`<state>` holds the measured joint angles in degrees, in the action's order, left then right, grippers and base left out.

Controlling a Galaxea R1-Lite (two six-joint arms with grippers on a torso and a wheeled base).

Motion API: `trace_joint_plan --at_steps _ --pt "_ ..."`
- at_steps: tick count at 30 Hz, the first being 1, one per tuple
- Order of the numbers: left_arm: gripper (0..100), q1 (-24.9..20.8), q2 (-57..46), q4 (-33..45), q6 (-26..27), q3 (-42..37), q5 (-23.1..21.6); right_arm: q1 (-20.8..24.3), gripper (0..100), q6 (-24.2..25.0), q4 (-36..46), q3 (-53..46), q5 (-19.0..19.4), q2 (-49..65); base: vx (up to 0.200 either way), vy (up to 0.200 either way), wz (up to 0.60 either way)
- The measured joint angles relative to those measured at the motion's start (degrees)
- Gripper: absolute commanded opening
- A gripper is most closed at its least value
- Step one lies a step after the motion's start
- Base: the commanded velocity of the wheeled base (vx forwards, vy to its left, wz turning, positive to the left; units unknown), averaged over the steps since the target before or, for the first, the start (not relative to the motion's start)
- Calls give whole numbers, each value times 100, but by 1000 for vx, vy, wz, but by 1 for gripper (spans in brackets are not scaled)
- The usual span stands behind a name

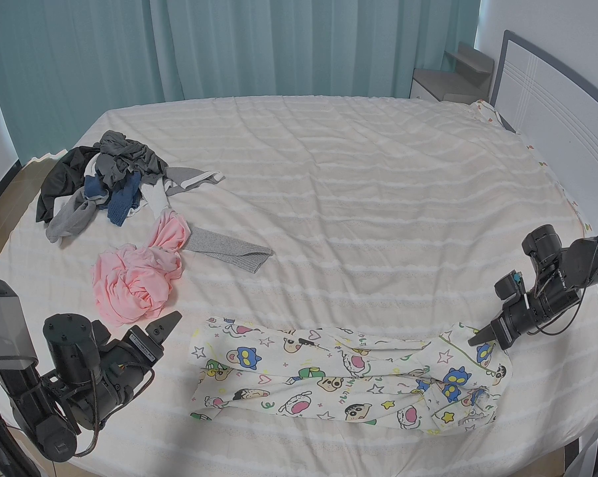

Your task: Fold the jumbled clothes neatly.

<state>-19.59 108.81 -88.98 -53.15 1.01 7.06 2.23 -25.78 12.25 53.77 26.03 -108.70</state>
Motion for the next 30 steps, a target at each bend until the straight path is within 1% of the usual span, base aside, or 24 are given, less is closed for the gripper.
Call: trace_joint_plan --at_steps 1,4,7,10,14,19,23,30 --pt "100 -2 0 0 -2 0 0 61 0 -7 39 110 -94 -48 0 0 0" --pt "100 -2 0 0 -2 0 0 140 0 -22 160 280 -202 -130 0 0 0" --pt "100 -2 0 0 -2 0 0 215 0 -55 573 555 -307 -257 0 0 0" --pt "100 0 0 0 -5 0 2 267 0 -141 1063 1034 -518 -458 0 0 0" --pt "100 -4 1 0 -6 0 2 300 0 -227 1251 1442 -663 -750 0 0 0" --pt "100 -9 1 0 -9 0 2 372 0 -271 1208 1753 -725 -1092 0 0 0" --pt "100 -20 9 2 -11 0 2 430 0 -276 912 1827 -725 -1335 0 0 0" --pt "100 -26 9 0 -11 0 5 494 0 -277 868 1919 -728 -1659 0 0 0"
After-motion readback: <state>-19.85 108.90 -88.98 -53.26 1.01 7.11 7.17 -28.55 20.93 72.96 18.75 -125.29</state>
